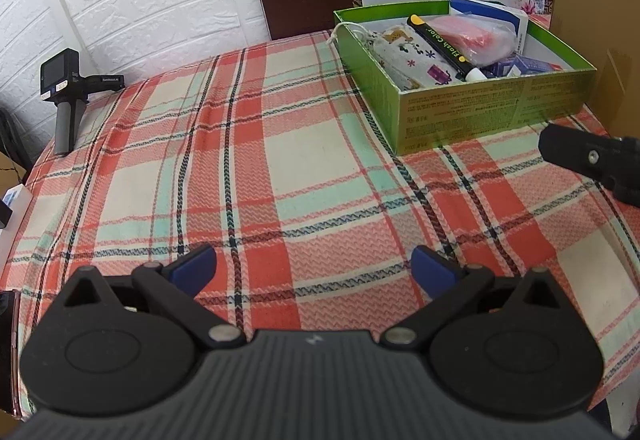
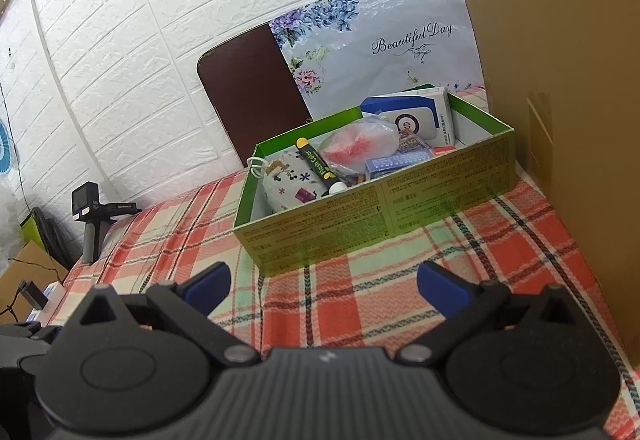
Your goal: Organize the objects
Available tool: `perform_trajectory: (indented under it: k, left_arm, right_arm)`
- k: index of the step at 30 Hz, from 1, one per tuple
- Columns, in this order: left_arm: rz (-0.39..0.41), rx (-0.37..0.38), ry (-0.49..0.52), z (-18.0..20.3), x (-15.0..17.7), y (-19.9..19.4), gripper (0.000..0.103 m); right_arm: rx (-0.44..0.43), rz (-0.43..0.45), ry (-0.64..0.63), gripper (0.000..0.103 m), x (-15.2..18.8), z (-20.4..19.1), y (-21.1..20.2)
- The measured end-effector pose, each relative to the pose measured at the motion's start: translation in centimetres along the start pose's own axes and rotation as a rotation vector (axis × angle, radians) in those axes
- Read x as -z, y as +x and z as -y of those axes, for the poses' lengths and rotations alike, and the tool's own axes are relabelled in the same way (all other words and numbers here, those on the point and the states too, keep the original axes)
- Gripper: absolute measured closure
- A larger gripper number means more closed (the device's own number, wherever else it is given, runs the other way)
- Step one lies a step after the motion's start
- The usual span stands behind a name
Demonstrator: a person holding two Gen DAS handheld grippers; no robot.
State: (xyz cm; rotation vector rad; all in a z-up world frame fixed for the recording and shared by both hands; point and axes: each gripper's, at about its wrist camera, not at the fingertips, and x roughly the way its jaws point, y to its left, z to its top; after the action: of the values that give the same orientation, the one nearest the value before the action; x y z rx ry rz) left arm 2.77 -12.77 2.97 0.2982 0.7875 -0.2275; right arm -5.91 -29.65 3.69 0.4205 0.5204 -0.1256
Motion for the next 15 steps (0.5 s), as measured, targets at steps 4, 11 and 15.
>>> perform_trajectory:
  k: [4, 11, 15]
  left_arm:
    - [-0.007, 0.001, -0.003, -0.01, -0.06, 0.2, 0.0]
    - [-0.023, 0.005, -0.008, -0.07, -0.14, 0.51, 0.0]
    - [-0.027, 0.0, -0.011, -0.18, -0.25, 0.64, 0.0]
  right_arm:
    - [0.001, -0.005, 0.0, 0.0, 0.02, 0.03, 0.23]
    - [0.0, -0.008, -0.007, 0.0, 0.06, -0.05, 0.59]
    - [0.004, -0.003, -0.019, 0.0, 0.06, -0.25, 0.63]
